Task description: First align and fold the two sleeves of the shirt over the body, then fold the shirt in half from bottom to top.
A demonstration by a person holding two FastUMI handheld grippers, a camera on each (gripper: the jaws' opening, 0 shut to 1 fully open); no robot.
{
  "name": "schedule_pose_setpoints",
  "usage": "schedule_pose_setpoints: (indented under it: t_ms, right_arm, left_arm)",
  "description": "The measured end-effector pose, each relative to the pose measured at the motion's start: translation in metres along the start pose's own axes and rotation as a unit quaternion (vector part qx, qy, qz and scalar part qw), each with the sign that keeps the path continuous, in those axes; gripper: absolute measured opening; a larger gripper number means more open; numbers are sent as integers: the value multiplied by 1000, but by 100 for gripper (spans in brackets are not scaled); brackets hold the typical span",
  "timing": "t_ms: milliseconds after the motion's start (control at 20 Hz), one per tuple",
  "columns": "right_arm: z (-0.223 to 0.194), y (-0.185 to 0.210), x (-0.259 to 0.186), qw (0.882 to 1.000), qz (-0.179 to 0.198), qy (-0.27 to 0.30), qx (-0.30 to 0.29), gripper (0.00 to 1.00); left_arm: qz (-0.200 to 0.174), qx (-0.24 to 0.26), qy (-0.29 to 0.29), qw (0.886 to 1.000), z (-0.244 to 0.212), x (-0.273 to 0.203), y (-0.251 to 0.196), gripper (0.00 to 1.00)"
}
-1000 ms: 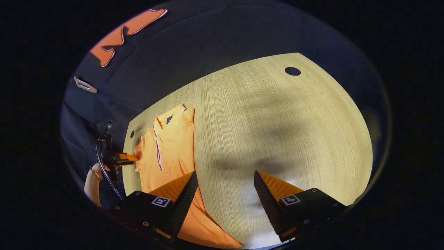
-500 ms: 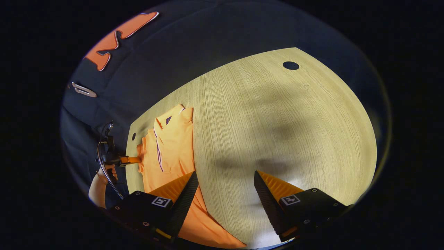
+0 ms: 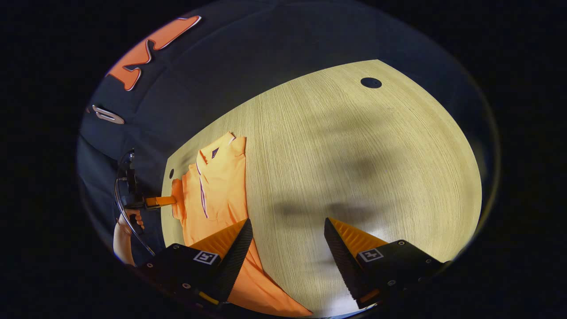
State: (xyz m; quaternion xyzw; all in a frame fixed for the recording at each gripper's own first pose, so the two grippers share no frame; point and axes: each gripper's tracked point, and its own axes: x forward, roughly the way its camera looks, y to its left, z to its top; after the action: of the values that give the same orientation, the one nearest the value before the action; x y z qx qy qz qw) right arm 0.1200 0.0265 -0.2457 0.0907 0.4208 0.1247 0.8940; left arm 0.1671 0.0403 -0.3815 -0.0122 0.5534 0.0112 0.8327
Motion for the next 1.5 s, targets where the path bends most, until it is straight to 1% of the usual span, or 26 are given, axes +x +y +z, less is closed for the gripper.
schedule_pose_setpoints:
  t_ms: [200,400,550,800,850,1000,1050,1100,1150,1300,1400,1450,1500]
  right_arm:
    - [-3,2,-4,1000,7,2,-7,99]
    - [-5,3,-7,1000,9,2,-13,99]
    - [-6,2,-11,1000,11,-1,-12,99]
    - [-17,1,-15,1000,12,2,-10,99]
    - [-19,0,-17,1000,12,2,-9,99]
    - [-22,0,-17,1000,10,2,-8,99]
    - [-24,0,-17,1000,10,2,-8,99]
    - [-25,1,-17,1000,10,3,-8,99]
    - [-26,1,-19,1000,9,3,-9,99]
    - [-29,8,-22,1000,12,0,-15,99]
    - [-31,15,-25,1000,14,-3,-20,99]
    - [-33,16,-26,1000,13,-3,-23,99]
    - [-37,18,-25,999,9,-4,-31,99]
  left_arm:
    - [-47,13,-3,999,-2,-17,-54,0]
    - [-89,25,8,996,-12,-23,-107,1]
    - [-110,26,13,993,-18,-17,-137,1]
    - [-146,-13,42,988,-34,-12,-174,3]
    - [-152,-20,45,987,-36,-14,-177,7]
    - [-174,-38,44,983,-38,-18,-188,10]
    - [-186,-41,44,981,-38,-20,-192,16]
    - [-189,-46,42,980,-38,-20,-195,31]
    - [-200,-49,41,978,-38,-23,-199,31]
    - [-213,-41,45,975,-45,-37,-204,97]
    - [-214,-32,31,976,-46,-48,-202,96]
    - [-212,-23,21,977,-46,-58,-198,98]
    - [-201,-7,8,980,-48,-64,-192,95]
